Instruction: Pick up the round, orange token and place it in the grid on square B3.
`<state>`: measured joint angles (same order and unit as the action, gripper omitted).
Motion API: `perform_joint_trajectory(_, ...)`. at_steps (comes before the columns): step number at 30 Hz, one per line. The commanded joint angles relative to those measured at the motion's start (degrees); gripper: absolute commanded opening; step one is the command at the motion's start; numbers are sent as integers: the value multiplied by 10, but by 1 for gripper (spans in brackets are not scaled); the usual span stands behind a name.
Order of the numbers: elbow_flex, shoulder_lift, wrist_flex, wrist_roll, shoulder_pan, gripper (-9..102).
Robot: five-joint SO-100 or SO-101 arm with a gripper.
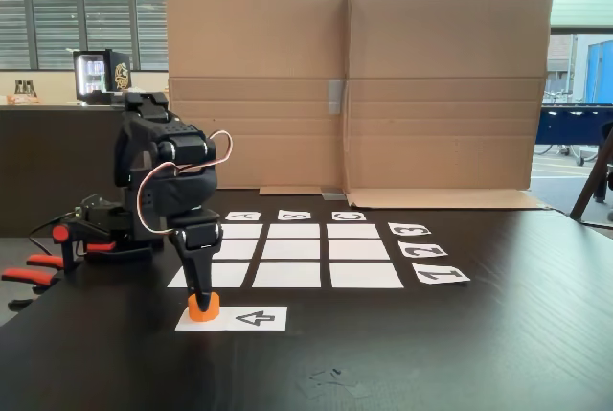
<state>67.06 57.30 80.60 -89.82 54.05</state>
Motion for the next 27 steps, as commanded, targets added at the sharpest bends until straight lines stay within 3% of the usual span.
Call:
perform_joint_trajectory(1,-23,7,-6,11,11,-1)
perform_joint_trajectory(18,-19,178,4,123,48,-1)
perform_joint_trajectory(27,58,356,25,192,-8,-1)
